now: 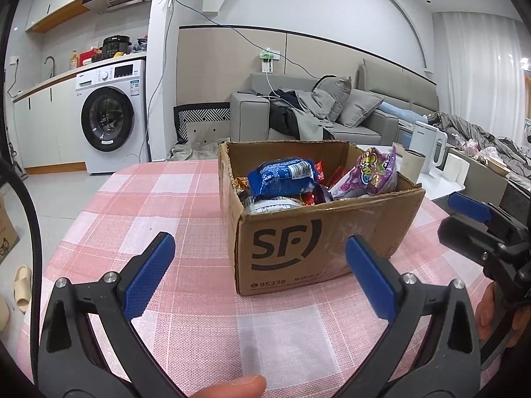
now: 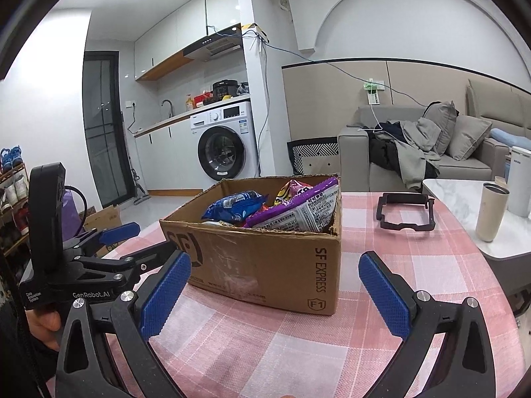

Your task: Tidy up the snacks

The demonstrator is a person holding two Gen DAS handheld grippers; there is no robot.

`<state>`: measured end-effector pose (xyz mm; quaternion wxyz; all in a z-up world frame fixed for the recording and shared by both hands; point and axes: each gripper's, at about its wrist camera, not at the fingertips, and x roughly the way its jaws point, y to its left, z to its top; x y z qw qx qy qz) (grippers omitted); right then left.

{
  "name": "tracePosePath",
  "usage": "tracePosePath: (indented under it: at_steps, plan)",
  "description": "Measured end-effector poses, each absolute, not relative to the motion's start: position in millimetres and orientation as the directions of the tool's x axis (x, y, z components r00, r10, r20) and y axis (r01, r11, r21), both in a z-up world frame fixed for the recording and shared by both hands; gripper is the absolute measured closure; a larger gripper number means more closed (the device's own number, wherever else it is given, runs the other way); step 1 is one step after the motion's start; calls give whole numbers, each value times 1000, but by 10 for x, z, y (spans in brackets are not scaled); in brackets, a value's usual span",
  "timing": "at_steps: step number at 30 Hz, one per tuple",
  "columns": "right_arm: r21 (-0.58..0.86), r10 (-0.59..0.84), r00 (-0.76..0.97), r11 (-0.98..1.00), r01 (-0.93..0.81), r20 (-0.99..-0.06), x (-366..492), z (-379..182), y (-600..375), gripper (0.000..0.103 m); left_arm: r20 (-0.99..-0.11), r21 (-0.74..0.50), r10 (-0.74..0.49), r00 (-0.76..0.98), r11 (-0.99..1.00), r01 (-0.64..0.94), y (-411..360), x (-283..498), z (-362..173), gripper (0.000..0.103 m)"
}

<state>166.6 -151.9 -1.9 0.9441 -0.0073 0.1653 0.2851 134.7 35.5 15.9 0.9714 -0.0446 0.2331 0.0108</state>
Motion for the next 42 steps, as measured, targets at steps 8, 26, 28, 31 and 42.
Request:
tracePosePath:
  at_steps: [8, 26, 28, 31, 42]
  plan:
    - [83, 532, 795, 842, -533, -292, 1646, -22, -1555, 0, -460, -74, -2, 888, 997, -36, 347, 1305, 147, 0]
    - [89, 530, 798, 844, -528, -289, 1667, -23, -1566, 0, -443, -73, 1, 896, 997, -37, 322, 1264, 125, 0]
    - [89, 529, 798, 845, -528, -289, 1668, -24, -1565, 0, -443, -74, 1, 896, 997, -38, 322, 1263, 124, 0]
    - [89, 530, 797, 844, -529, -290, 1668, -24, -1566, 0, -443, -76, 1, 896, 996, -39, 323, 1262, 123, 0]
    - [89, 529, 798, 845, -527, -290, 1670, -23, -1564, 0, -441, -78, 2, 897, 996, -41, 327, 1257, 117, 0]
